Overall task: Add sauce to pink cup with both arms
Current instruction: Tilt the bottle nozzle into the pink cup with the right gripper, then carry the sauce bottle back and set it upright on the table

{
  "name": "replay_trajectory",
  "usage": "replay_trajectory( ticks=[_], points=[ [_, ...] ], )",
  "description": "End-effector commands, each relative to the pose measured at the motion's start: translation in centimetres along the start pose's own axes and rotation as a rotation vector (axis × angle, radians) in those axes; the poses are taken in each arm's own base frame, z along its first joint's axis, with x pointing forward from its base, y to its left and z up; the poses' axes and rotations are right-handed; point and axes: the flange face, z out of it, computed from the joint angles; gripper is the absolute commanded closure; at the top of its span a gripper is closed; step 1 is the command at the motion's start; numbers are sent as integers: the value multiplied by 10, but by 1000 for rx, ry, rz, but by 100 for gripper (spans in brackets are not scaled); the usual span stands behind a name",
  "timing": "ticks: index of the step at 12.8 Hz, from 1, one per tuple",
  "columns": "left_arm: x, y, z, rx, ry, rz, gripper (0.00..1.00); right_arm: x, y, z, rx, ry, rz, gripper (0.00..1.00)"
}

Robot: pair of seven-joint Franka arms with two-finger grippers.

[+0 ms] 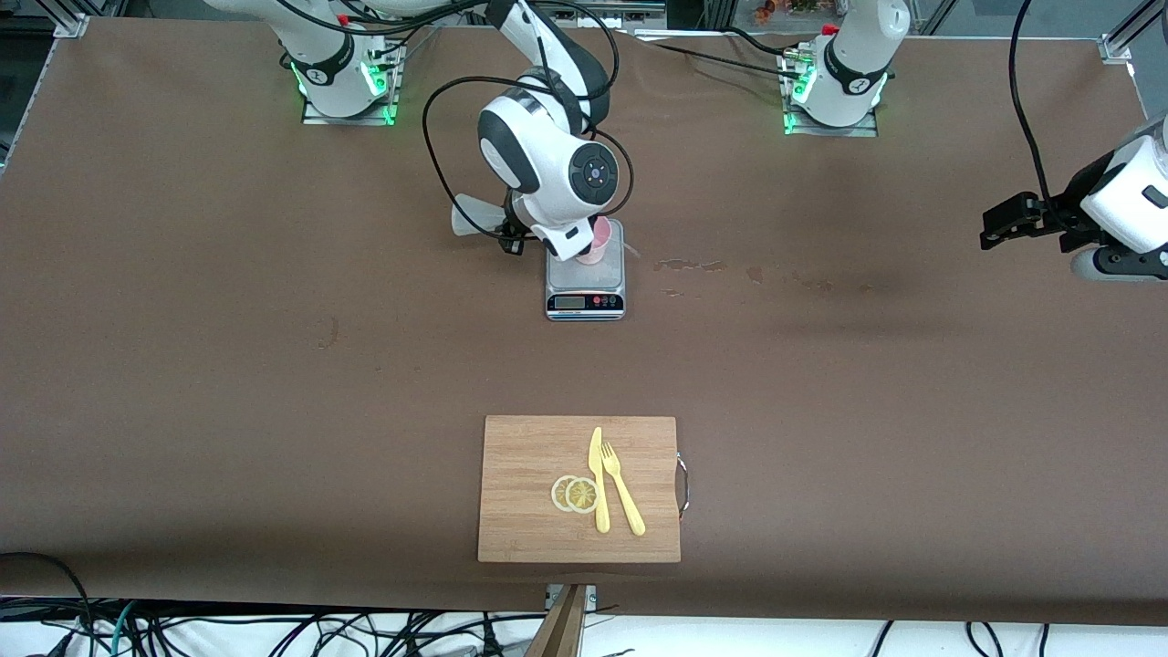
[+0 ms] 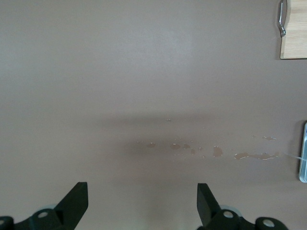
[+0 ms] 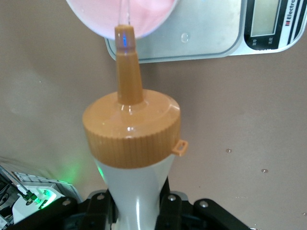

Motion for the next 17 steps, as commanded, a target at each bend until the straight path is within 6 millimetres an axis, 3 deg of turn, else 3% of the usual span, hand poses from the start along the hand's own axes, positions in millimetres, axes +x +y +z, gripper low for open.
replay_trajectory(
  ticks=[1, 6, 9, 11, 13, 17],
  points=[
    [-2, 1, -7, 1, -2, -6, 0, 2, -1, -7, -7, -23, 12, 71],
    [-2, 1, -7, 1, -2, -4, 0, -8, 8, -11, 1, -6, 16, 68],
    [-2, 1, -7, 1, -2, -6, 0, -45, 30, -31, 31, 70, 5, 68],
    [-2, 1, -7, 0, -2, -7, 0, -92, 55, -48, 63, 155, 15, 68],
    [-2, 2, -7, 0, -2, -6, 0, -156, 79, -63, 105, 257, 13, 68],
    [-2, 1, -7, 1, -2, -7, 0, -301, 143, -40, 196, 536, -21, 67]
  ],
)
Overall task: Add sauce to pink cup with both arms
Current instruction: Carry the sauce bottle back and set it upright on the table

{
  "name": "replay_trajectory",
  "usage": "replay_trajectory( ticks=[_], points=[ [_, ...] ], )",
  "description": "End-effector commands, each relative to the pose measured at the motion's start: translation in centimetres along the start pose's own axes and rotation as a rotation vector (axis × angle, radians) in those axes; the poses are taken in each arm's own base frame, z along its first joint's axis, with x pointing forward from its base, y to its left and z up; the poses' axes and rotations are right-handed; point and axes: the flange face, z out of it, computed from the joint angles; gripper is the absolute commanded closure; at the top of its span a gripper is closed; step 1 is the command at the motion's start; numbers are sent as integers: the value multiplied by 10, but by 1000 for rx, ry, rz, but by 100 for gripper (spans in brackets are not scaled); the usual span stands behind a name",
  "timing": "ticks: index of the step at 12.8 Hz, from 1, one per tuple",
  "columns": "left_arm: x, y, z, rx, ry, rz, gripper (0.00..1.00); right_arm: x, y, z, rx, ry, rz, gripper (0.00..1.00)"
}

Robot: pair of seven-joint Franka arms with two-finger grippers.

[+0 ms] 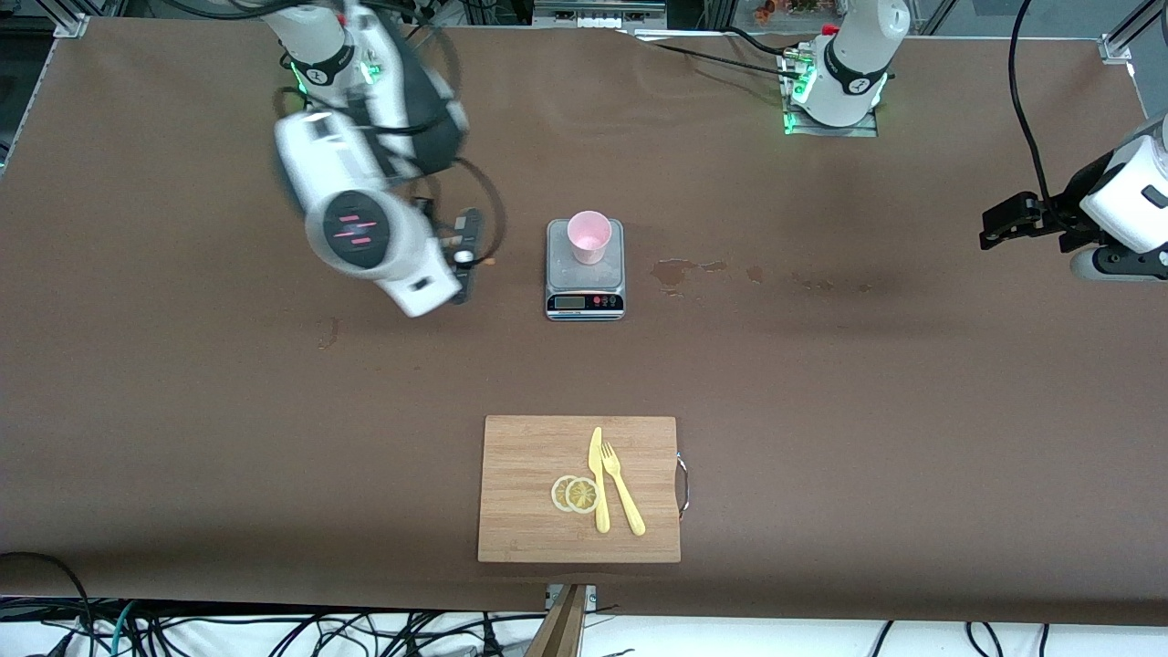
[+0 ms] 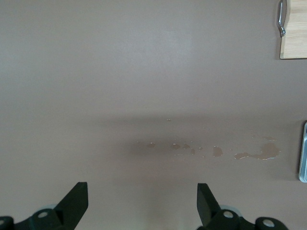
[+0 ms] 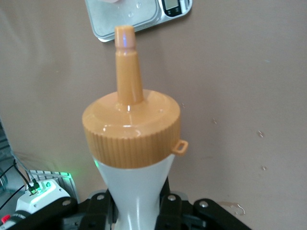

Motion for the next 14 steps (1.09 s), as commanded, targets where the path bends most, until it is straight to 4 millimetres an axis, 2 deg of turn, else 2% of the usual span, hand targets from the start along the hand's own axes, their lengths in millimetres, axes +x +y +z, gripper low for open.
replay_trajectory(
  ticks=[1, 5, 7, 11, 14],
  points=[
    [-2, 1, -7, 0, -2, -7, 0, -87, 26, -16, 62, 188, -58, 67],
    [-2, 2, -7, 0, -2, -5, 0, -197, 66, -9, 59, 454, -182, 67],
    [-2, 1, -7, 0, -2, -7, 0, -247, 78, 5, 30, 585, -259, 67],
    [-2, 2, -7, 0, -2, -5, 0, -313, 100, 53, -24, 781, -374, 67],
    [-2, 1, -7, 0, -2, -7, 0, -344, 119, 99, -76, 910, -449, 67]
  ],
)
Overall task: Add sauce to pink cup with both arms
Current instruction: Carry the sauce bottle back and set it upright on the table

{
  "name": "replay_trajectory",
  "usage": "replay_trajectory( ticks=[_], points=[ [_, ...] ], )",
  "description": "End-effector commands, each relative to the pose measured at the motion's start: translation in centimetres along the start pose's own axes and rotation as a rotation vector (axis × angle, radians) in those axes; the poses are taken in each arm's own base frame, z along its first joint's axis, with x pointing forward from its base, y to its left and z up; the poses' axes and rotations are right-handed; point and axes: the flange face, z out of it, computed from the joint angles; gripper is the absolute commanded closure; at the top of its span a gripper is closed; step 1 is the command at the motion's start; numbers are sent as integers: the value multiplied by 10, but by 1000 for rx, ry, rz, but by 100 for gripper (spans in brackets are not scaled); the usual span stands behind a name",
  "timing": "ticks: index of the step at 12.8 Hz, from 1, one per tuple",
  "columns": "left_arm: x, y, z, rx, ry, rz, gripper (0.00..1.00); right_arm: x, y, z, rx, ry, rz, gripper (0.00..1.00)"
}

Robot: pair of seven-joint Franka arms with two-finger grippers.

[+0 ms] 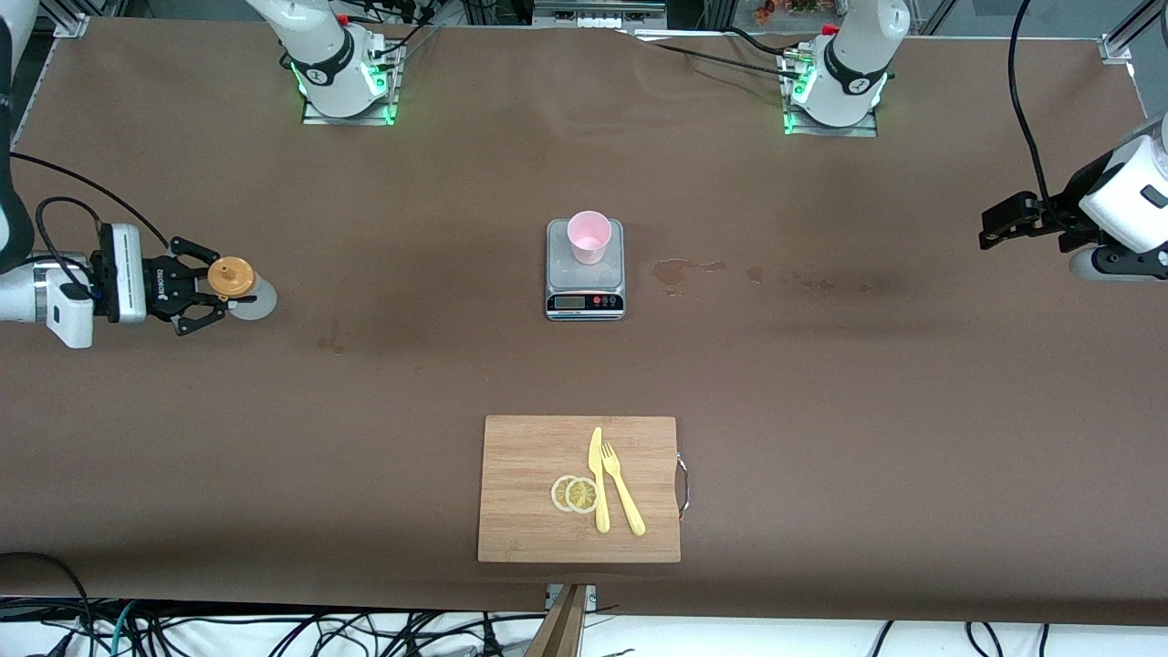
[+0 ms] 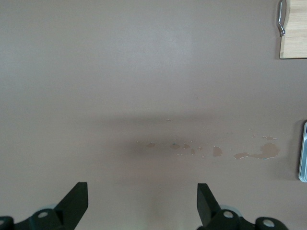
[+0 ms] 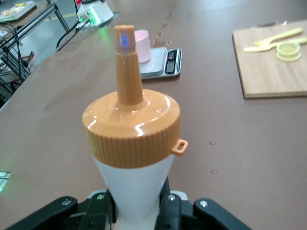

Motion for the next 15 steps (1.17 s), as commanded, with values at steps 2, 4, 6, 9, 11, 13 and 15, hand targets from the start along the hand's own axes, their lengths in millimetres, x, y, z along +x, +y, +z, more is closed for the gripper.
replay_trajectory(
  ticks=[2, 4, 6, 9, 11, 13, 15],
  points=[
    [-2, 1, -7, 0, -1, -6, 0, -60, 2, 16, -58, 150, -101, 67],
    [-2, 1, -7, 0, -1, -6, 0, -87, 4, 28, -85, 205, -145, 67],
    [-2, 1, -7, 0, -1, -6, 0, -109, 6, 46, -98, 278, -168, 67],
    [-2, 1, -7, 0, -1, -5, 0, -139, 11, 76, -120, 341, -195, 66],
    [-2, 1, -7, 0, -1, -6, 0, -152, 9, 86, -111, 351, -194, 64],
    [-2, 2, -7, 0, -1, -5, 0, -169, 6, 99, -102, 360, -174, 62],
    [-2, 2, -7, 0, -1, -3, 0, -182, 4, 111, -87, 370, -150, 61]
  ],
)
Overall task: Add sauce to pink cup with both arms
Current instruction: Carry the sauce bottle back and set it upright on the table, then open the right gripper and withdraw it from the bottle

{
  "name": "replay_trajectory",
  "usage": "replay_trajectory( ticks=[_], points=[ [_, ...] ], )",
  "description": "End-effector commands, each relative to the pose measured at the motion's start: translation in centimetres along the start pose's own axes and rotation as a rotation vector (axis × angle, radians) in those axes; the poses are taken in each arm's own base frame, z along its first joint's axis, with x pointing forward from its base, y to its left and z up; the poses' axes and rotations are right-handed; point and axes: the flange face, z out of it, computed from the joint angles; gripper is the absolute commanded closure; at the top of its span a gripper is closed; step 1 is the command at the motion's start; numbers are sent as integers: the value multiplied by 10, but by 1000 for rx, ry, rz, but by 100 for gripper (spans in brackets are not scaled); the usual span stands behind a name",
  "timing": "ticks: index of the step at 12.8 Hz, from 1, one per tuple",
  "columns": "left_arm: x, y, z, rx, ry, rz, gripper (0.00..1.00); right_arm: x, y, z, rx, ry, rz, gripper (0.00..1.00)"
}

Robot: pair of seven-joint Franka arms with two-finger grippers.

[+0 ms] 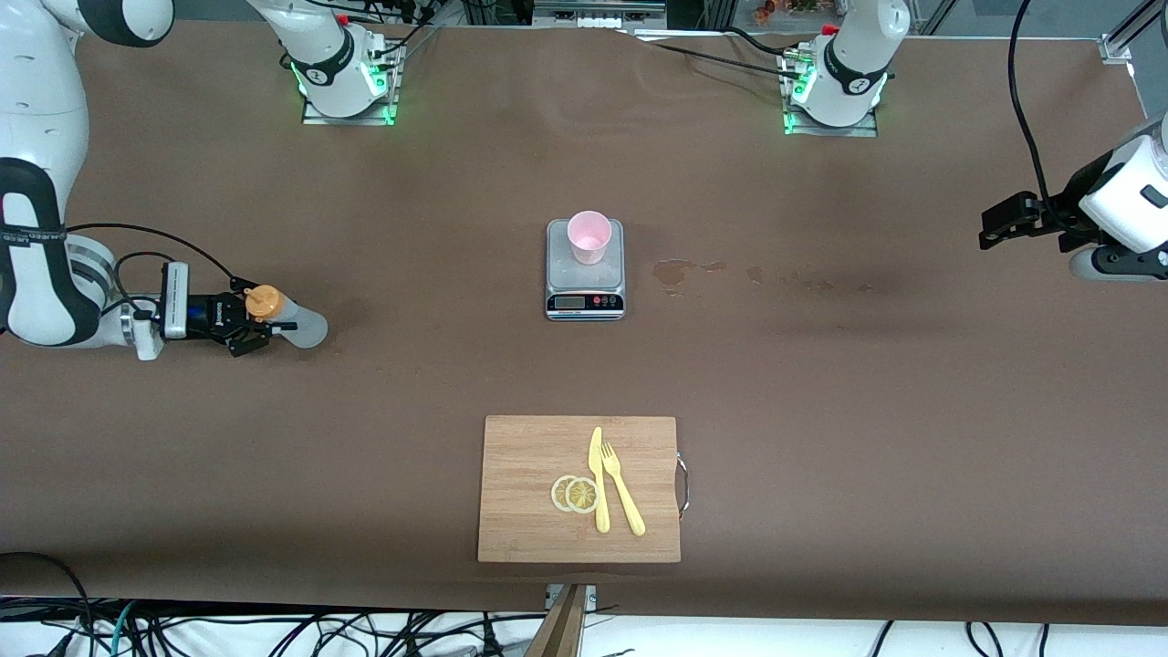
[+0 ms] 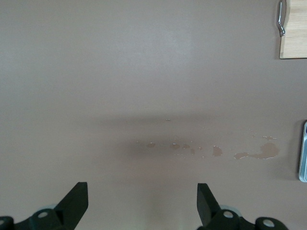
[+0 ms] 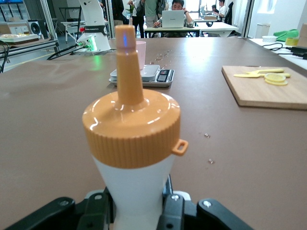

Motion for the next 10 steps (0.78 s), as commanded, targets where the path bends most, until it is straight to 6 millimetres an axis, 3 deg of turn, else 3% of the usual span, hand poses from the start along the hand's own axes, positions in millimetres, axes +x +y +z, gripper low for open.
replay_trajectory(
  ticks=[1, 3, 4, 5, 7, 10],
  points=[
    [-2, 2, -7, 1, -1, -5, 0, -12, -3, 1, -7, 33, 4, 60],
    [-2, 2, -7, 0, -1, -5, 0, -17, -5, 1, -5, 35, 22, 50],
    [-2, 2, -7, 0, -1, -5, 0, -15, -2, -2, -8, 27, 21, 34],
    [-2, 2, -7, 0, -1, -5, 0, -10, 4, -12, -17, 10, 6, 1],
    [-2, 2, -7, 0, -1, -5, 0, -1, 12, -31, -22, -19, -20, 0],
    [-2, 2, -7, 0, -1, -5, 0, 3, -6, -62, -9, -43, -11, 0]
  ],
)
